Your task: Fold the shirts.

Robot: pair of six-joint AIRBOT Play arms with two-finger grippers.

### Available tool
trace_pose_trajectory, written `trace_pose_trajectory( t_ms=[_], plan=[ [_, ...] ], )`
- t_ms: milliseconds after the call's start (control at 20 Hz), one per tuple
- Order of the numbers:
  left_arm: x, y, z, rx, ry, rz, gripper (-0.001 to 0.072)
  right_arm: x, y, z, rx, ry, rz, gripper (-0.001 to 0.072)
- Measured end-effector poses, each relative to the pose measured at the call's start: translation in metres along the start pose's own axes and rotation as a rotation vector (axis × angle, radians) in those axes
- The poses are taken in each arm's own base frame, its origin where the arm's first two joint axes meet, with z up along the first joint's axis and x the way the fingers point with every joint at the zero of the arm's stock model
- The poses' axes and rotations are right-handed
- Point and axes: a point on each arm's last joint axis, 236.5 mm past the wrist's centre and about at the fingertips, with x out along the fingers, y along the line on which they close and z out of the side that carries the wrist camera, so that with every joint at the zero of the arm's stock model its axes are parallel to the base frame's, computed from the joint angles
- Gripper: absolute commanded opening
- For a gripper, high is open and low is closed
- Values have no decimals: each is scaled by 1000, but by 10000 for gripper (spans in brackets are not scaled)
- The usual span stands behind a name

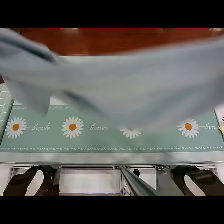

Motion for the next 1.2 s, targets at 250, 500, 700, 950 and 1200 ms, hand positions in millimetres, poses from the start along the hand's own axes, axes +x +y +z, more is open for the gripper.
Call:
trace_pose_trajectory(
  t_ms=[250,500,700,950,1200],
  plan=[
    [37,-1,-129,-143,371,-70,20,32,-20,-108,123,291,-50,37],
    [75,5,-272,-361,735,-110,20,112,-47,-217,256,527,-88,37],
    [119,18,-306,-475,784,-117,20,184,-88,-248,332,562,-175,37],
    [199,62,-295,-544,725,-79,20,271,-145,-253,500,561,-191,37],
    [272,96,-280,-624,683,-81,230,337,-173,-251,686,554,-111,410]
  ],
)
